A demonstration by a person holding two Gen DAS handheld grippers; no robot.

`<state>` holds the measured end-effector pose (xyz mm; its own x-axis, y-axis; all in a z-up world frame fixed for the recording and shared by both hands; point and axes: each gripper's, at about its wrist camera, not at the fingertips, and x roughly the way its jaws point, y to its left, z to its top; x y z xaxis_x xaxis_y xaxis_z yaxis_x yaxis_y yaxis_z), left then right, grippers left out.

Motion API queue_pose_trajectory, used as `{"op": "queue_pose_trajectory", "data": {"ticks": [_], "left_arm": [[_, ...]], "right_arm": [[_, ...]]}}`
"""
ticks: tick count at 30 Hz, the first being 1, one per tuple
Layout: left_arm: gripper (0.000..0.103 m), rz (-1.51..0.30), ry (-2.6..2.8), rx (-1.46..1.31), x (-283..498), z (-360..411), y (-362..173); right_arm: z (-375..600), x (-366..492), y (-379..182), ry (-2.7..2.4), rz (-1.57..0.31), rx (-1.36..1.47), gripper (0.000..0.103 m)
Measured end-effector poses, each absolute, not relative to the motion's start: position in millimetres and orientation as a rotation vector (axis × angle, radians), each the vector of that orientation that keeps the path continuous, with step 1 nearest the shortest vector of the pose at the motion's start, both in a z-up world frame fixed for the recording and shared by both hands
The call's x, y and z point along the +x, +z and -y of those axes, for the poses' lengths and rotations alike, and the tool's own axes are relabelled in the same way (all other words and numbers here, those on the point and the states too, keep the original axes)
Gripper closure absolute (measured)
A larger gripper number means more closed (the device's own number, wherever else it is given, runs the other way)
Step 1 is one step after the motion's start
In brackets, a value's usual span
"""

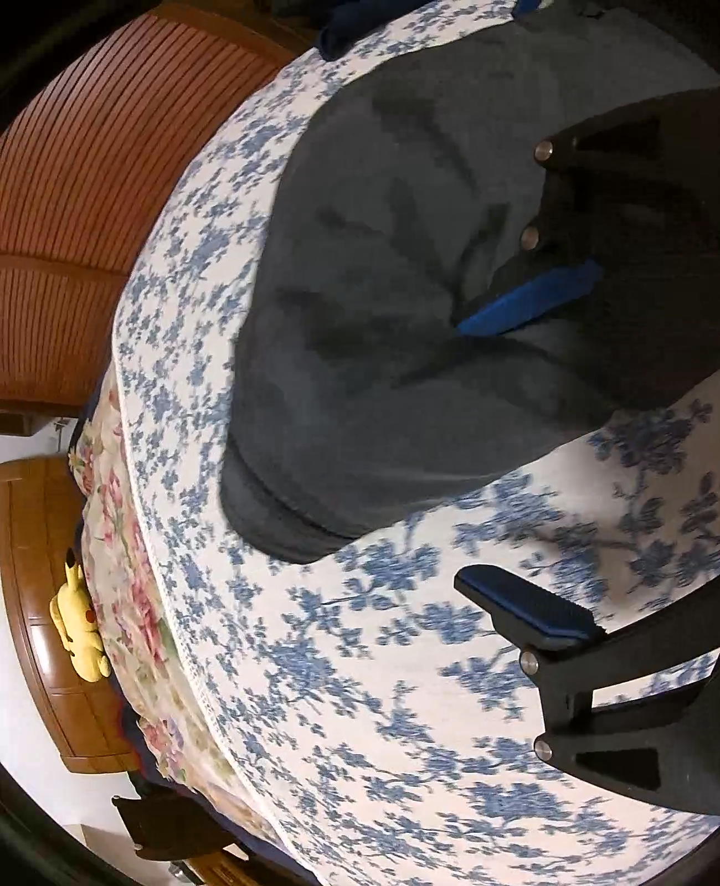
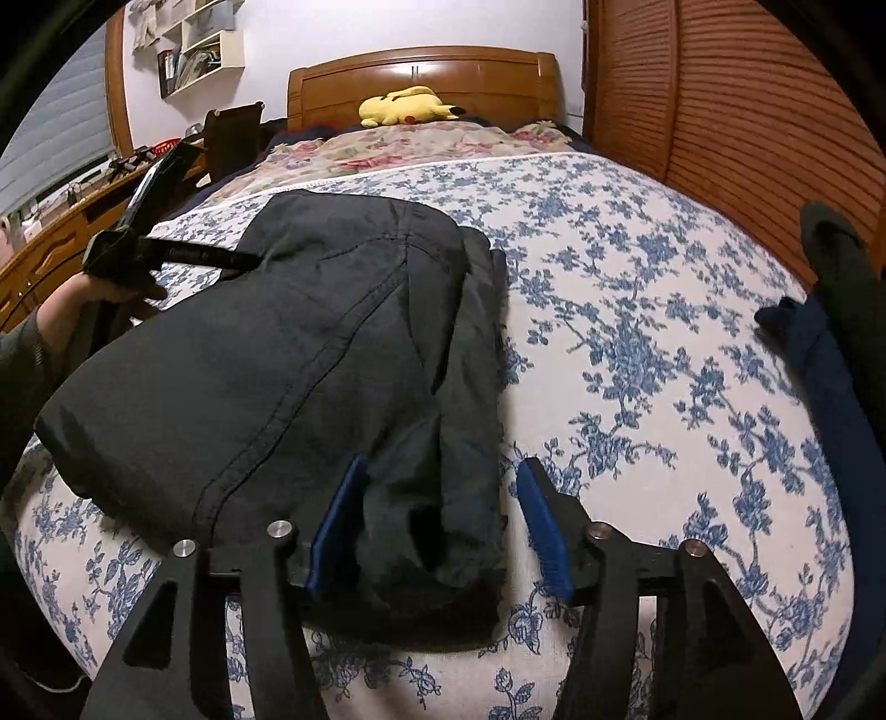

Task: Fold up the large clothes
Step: 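Reposition the left gripper onto the bundle's rolled end and grasp it, then lift the bundle with both grippers and carry it toward the door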

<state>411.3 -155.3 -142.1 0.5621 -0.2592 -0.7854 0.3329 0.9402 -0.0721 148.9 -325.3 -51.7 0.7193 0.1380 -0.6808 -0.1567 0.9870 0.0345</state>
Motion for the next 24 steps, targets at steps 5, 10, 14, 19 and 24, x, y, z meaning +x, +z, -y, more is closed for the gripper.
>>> {"op": "queue_pose_trajectory", "data": {"ticks": [5,10,14,19,24], "left_arm": [[0.018,-0.899,-0.372,0.034,424.6,147.8,-136.5],[0.018,-0.865,-0.363,0.035,438.2,148.8,-133.0],[0.018,-0.861,-0.363,0.02,448.7,148.7,-134.0],[0.033,-0.867,-0.397,0.001,458.0,151.7,-137.8],[0.051,-0.871,-0.414,-0.004,459.6,156.3,-139.9]], "right_arm": [[331.7,147.7,-54.5,0.199,-0.772,0.033,0.041],[330.9,156.1,-62.2,0.202,-0.811,0.054,0.038],[328.4,162.3,-67.2,0.218,-0.843,0.085,0.038],[330.6,168.0,-72.3,0.25,-0.868,0.136,0.038],[332.5,175.2,-77.4,0.31,-0.888,0.189,0.05]]}}
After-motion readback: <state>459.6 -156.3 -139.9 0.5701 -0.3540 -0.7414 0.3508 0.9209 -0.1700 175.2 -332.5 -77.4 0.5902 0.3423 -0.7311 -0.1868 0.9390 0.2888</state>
